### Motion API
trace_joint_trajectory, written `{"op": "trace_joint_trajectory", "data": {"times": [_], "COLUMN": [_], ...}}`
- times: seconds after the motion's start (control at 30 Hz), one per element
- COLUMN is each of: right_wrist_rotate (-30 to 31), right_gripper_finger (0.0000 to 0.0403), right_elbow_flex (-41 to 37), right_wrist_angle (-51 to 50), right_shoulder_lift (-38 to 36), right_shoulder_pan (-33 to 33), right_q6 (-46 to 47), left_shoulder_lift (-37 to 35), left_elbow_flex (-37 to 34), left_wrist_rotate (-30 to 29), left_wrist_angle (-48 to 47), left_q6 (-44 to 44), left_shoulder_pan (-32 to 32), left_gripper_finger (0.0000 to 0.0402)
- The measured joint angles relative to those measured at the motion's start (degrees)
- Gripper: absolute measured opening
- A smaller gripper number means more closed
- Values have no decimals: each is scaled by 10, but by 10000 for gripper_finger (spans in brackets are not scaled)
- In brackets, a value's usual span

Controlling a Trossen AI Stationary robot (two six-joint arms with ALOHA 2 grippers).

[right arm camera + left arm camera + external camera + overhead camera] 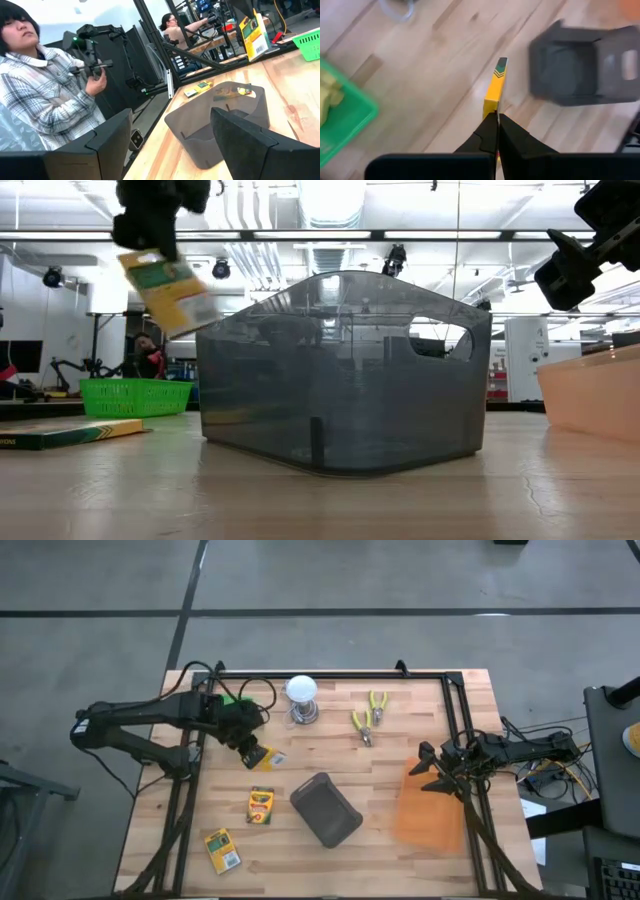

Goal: Pick & Place School Supplies
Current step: Put the yellow crayon box into the black bin

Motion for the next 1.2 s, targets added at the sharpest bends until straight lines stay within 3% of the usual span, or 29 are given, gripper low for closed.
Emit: {"op": "trace_joint_trajectory", "data": {"times": [0.5,1.2], "right_wrist_rotate": [0,0], "right_gripper_finger": [258,259], "right_elbow_flex": [0,0], "right_wrist_angle": [0,0], "right_shoulder_lift": [0,0], "right_shoulder_pan": [0,0], "right_q6": [0,0], "left_shoulder_lift": [30,160], "left_elbow_flex": [5,4], "left_wrist_rotate": [-23,50], "left_wrist_angle": [166,319], "left_q6": [23,85], "left_shoulder_pan": [-73,-111], "left_gripper_finger": [3,4]}}
